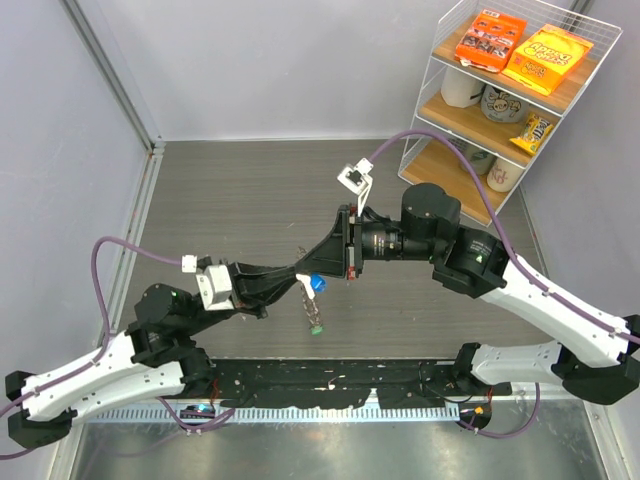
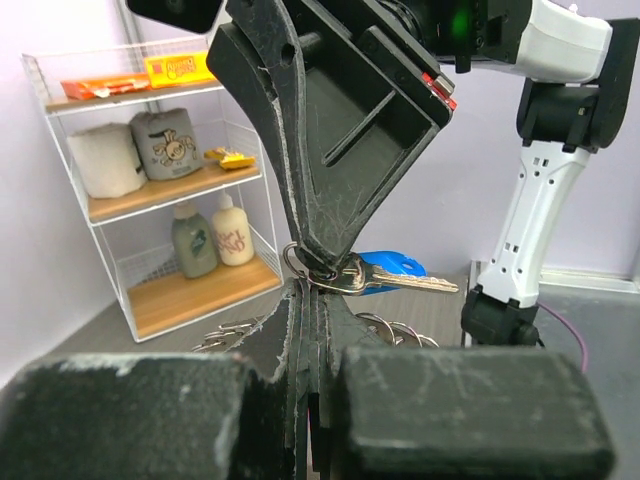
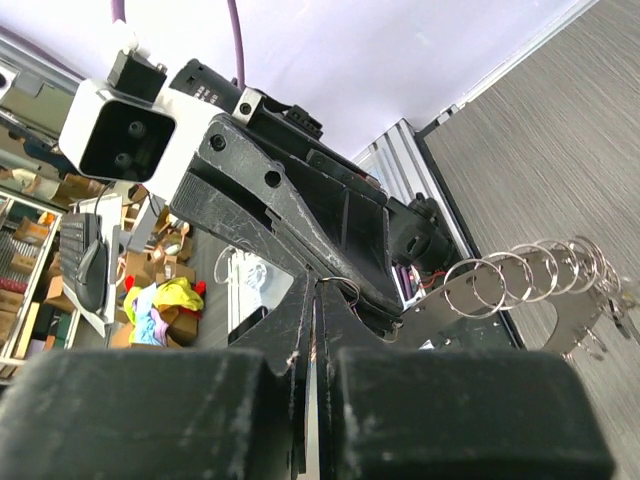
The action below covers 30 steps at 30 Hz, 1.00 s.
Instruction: Put the keys on the keyring
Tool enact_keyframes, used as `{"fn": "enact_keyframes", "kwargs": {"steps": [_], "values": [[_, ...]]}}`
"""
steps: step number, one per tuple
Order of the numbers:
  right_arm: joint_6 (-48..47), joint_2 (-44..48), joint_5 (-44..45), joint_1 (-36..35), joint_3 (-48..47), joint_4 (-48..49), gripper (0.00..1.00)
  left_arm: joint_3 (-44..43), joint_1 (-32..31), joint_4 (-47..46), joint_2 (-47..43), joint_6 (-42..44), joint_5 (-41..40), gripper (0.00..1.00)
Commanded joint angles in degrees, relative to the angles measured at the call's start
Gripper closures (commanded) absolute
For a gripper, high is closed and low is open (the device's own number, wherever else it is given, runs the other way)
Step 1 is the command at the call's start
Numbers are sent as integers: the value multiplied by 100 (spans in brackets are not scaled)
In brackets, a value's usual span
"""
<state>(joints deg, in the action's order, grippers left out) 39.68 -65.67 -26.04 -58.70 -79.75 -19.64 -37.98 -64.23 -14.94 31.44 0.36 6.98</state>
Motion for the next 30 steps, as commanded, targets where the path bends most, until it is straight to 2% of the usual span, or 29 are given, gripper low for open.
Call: {"fn": "enact_keyframes", "kwargs": {"steps": [1, 9, 16, 30], "values": [[294, -121, 196, -265, -383, 39, 95, 273, -11, -1729, -129, 342, -110, 100], [163, -253, 591, -625, -850, -418, 95, 642, -20, -3022, -138, 640, -39, 100], [145, -367, 811, -818, -963, -488, 95, 976, -11, -4586, 20, 571, 251, 100], [-39, -614, 1504, -1434, -1755, -1217, 94, 880, -11, -6653, 802, 368, 602, 100]]}}
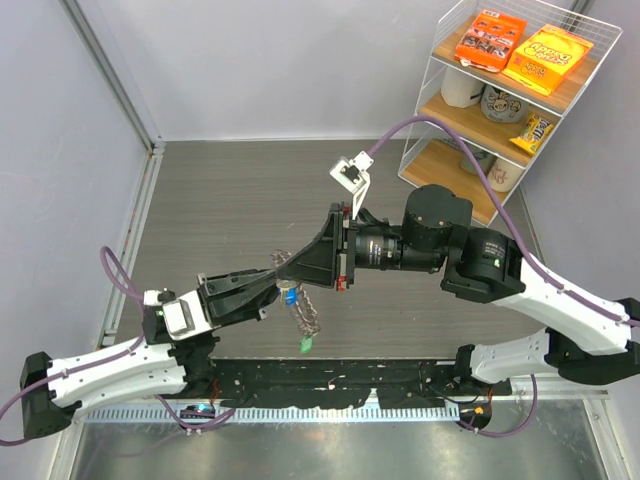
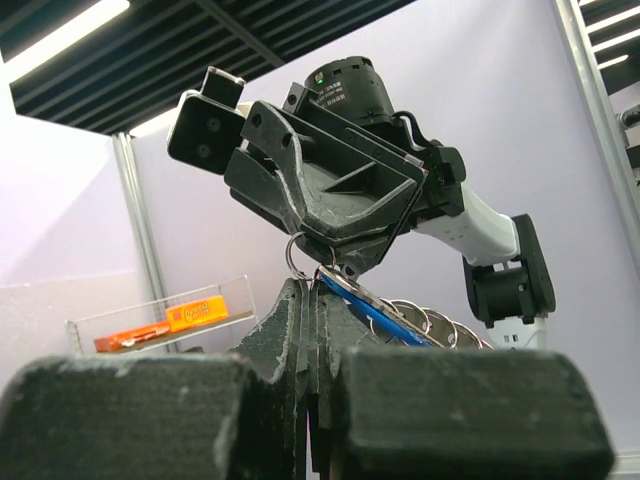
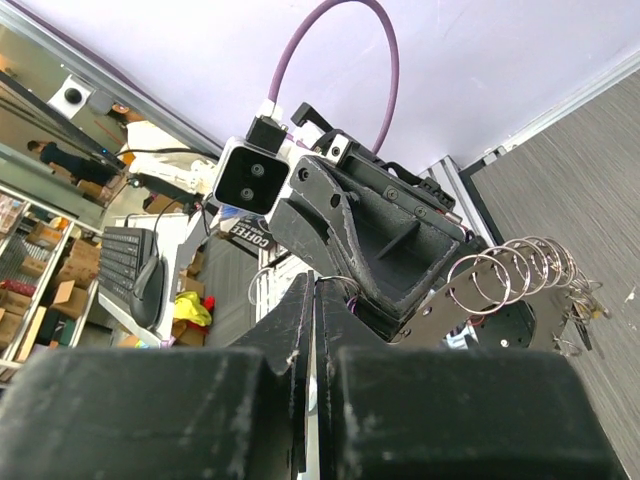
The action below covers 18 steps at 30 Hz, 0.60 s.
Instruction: Put the keys on the keyring
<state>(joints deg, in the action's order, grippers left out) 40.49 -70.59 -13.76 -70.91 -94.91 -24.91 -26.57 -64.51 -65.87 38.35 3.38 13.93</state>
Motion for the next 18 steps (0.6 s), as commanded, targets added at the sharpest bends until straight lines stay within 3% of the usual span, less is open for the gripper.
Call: {"fn": "enact_keyframes", "kwargs": {"steps": [1, 6, 11, 18], "values": [[-146, -113, 321, -282, -299, -761, 95, -279, 17, -1657, 155, 84, -84, 100], [-296, 79, 470, -405, -256, -1077, 89, -366, 17, -1947, 226, 84, 30, 100], [-454, 510, 541, -467, 121, -1174, 69, -454, 9, -1939, 164, 67, 162, 100], [-709, 871, 506, -467, 140, -1482, 59, -463, 17, -1948, 111, 5, 198, 100]]}}
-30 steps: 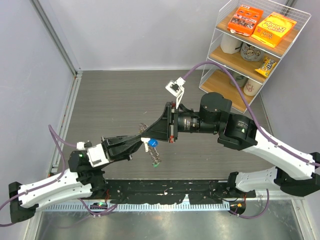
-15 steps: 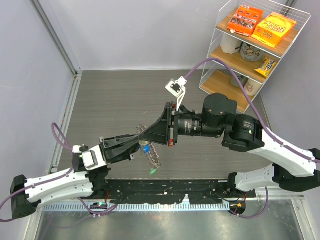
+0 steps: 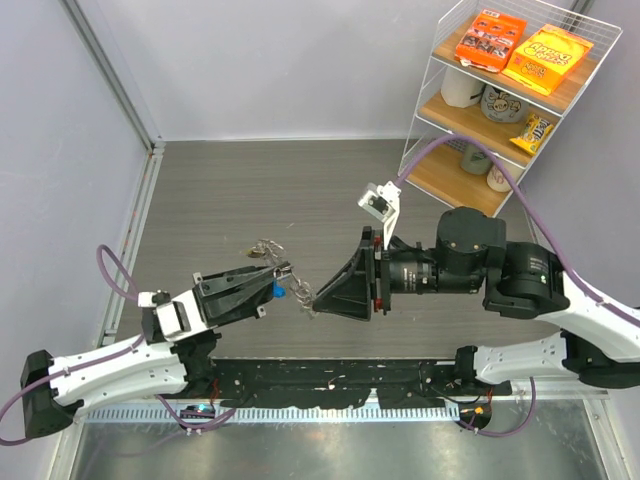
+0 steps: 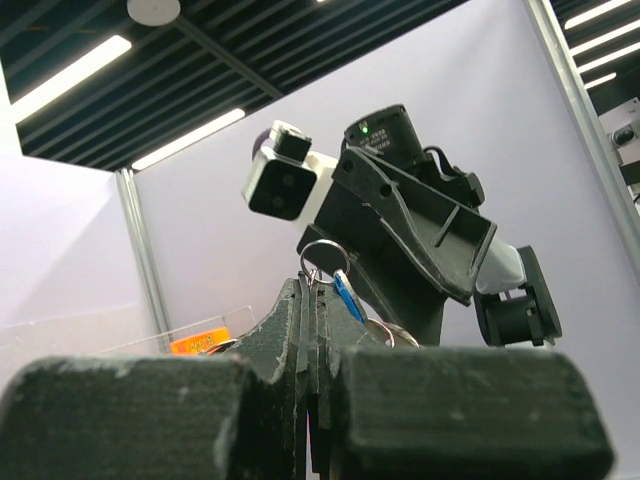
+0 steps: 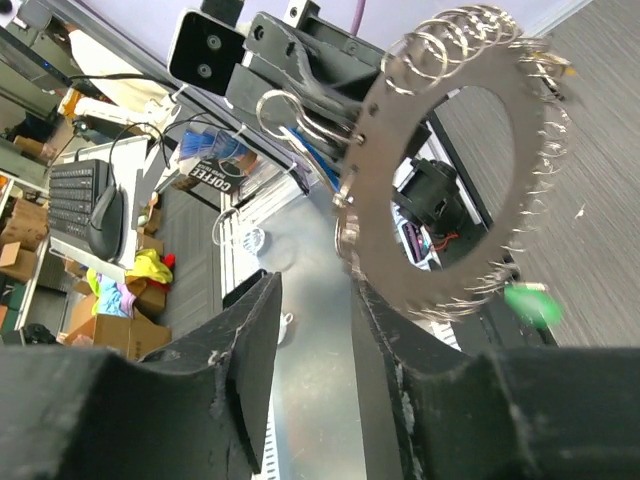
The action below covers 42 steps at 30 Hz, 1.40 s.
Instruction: Put the keys on the keyring
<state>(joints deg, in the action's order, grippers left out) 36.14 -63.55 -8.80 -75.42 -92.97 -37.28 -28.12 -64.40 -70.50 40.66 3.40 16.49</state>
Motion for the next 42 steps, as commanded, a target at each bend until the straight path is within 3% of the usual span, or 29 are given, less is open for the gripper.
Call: {"fn": "enact_keyframes", "kwargs": {"steps": [1, 6, 12, 15, 18, 23, 29, 42], "values": [[-379, 185, 10, -17, -124, -323, 59, -300, -2, -1484, -111, -15, -58, 100], [-1230, -51, 211, -17, -1176, -1078, 55, -352, 7, -1476, -94, -137, -137, 100], [-3022, -676, 817, -17, -2575, -1976, 51, -343, 7, -1300, -208, -305, -427, 100], [-3727, -799, 1423, -17, -2709, -1994, 50, -282, 7, -1063, -375, -461, -585, 100], [-4526, -808, 1469, -17, -2552, -1731, 51, -203, 7, -983, -498, -568, -726, 100], [-5520, -948, 995, -17, -2656, -1344, 51, -124, 7, -1009, -551, -744, -849, 100], [-6793, -1405, 151, -17, -3419, -1616, 48, -44, 7, -1124, -542, -858, -928, 100], [-7947, -1994, -764, -17, -4352, -2126, 43, -9, 7, -790, -647, -1043, -928, 100]]}}
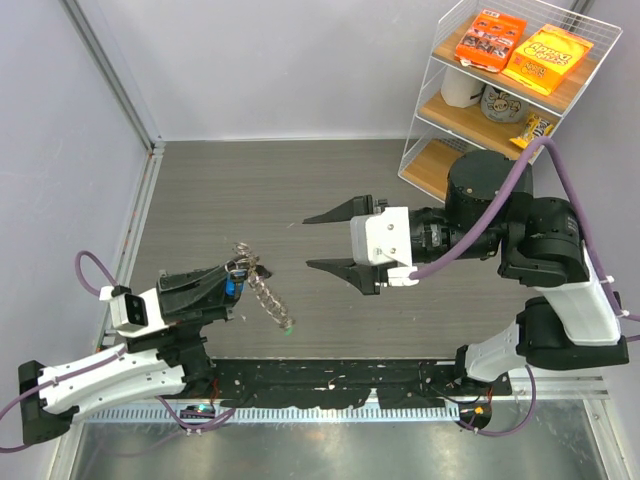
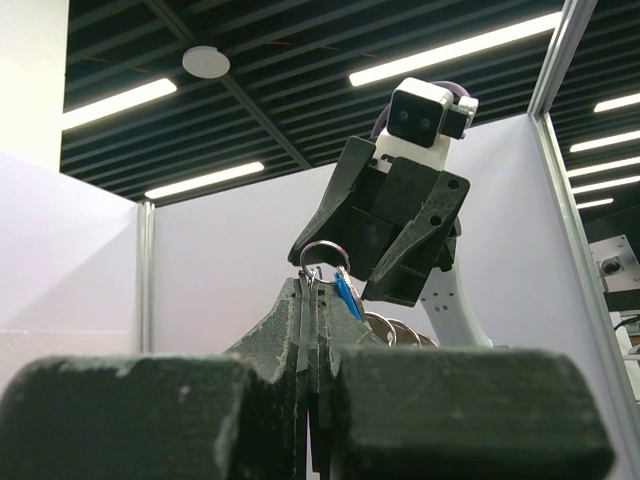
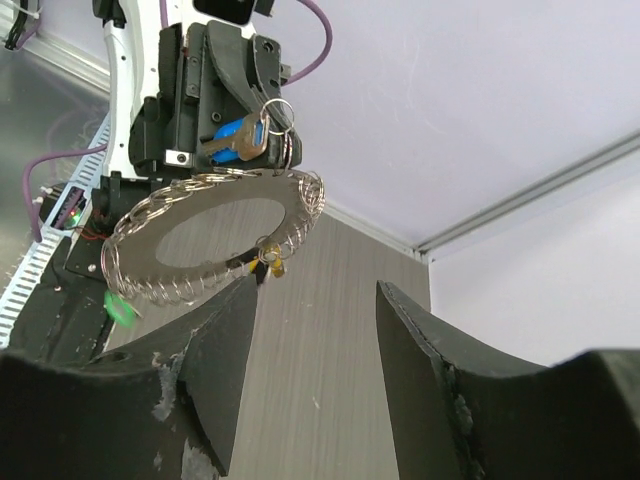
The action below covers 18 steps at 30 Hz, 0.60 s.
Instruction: Put the keys on the keyring
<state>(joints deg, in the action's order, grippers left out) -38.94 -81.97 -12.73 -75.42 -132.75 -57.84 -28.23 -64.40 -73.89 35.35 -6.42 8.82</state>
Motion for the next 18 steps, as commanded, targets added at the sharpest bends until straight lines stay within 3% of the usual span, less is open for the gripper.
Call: {"fn": "enact_keyframes", "kwargs": {"steps": [1, 18], "values": [[-474, -178, -423, -17, -409, -69, 43, 2, 7, -416, -125, -96, -179, 100], [-36, -627, -941, -17, -515, 458, 47, 177, 7, -170, -187, -624, -320, 100]]}}
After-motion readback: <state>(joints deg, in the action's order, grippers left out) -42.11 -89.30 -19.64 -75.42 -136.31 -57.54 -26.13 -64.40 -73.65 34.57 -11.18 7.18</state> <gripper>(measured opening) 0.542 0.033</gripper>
